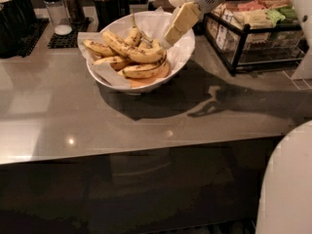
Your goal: Pick banana from white bowl
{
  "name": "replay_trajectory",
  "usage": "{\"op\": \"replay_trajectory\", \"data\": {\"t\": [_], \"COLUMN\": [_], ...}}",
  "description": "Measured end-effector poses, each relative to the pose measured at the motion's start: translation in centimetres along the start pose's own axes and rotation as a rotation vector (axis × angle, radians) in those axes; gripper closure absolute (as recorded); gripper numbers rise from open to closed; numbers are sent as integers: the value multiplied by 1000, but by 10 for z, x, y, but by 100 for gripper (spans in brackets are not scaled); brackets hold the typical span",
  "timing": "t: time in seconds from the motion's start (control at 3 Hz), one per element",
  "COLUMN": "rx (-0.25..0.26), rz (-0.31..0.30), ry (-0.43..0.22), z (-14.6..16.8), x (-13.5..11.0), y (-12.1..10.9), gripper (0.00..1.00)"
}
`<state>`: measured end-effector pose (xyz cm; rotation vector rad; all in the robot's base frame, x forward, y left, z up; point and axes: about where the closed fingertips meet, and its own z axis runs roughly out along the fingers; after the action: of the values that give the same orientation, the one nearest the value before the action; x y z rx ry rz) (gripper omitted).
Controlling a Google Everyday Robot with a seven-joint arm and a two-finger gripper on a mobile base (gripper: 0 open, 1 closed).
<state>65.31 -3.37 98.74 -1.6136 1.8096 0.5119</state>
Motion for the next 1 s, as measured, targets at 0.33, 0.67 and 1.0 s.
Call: {"op": "replay_trajectory", "data": {"t": [0.33,0.67,1.0], "rx": [-37,-38,-38], "rz": [-1,-1,-1], "ry": [-38,-38,-38], "z": [29,30,30], "x": [-12,-12,-12], "y": [-4,-4,-4], "gripper": [0,0,5]}}
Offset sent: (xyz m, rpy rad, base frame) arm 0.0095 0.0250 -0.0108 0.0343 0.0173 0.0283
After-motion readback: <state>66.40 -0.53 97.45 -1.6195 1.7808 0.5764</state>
